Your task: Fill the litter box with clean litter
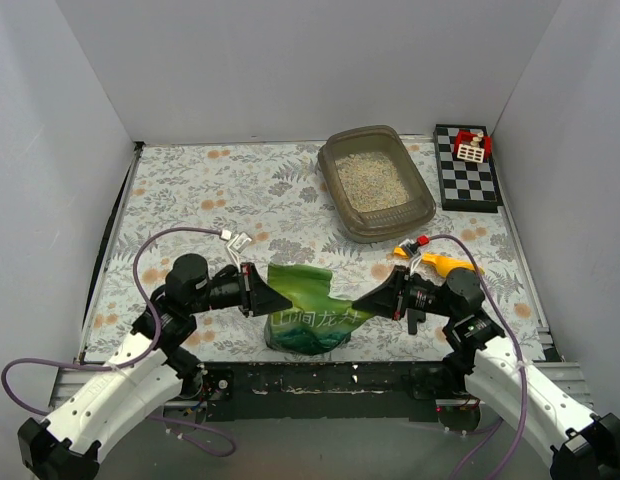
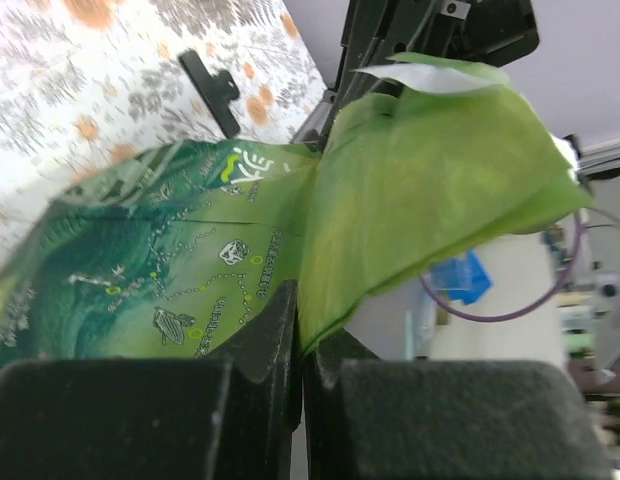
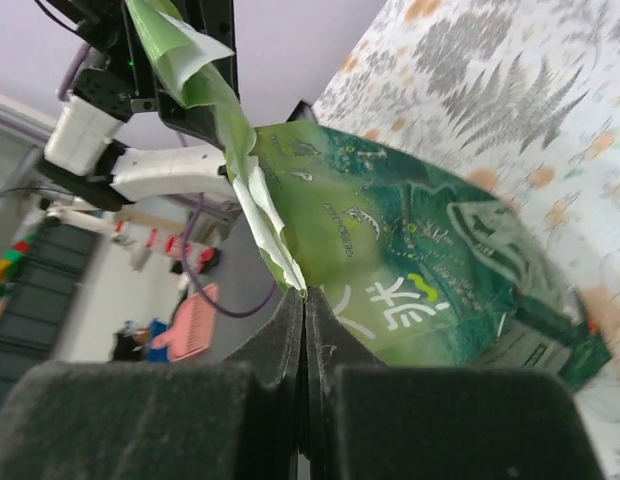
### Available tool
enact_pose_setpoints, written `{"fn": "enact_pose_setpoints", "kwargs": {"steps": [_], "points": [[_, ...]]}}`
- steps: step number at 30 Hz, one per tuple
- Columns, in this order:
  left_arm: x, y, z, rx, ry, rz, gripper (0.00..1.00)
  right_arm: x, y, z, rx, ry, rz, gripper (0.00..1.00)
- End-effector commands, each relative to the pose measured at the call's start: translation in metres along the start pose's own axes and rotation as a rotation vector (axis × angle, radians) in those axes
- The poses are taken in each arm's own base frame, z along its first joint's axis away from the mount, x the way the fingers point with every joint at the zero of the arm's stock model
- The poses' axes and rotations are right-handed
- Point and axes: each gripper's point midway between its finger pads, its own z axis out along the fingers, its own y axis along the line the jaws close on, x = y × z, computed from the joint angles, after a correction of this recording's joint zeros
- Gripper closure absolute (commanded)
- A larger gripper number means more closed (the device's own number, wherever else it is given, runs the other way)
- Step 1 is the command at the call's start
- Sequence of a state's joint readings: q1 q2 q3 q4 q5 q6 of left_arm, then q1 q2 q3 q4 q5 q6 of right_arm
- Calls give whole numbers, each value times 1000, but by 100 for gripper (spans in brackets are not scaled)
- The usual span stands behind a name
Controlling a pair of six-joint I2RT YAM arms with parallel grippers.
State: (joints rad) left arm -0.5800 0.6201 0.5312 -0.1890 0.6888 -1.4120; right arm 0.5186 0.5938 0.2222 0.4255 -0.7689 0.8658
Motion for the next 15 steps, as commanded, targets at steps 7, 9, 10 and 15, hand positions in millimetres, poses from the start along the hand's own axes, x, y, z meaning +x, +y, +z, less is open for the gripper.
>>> {"fn": "enact_pose_setpoints", "kwargs": {"steps": [7,9,10,15], "points": [[58,-3,-25,-50,183,-460,100,84,-19,-20,31,257,580,99],[74,8,-28,-113,237,-536,100,95,-23,-23,44,295,637,99],[83,12,-30,-136,268,-573,100,99,-23,-24,45,317,655,99],[107,32,-34,-217,323,-640,100,98,-25,-23,71,329,672,99]]}}
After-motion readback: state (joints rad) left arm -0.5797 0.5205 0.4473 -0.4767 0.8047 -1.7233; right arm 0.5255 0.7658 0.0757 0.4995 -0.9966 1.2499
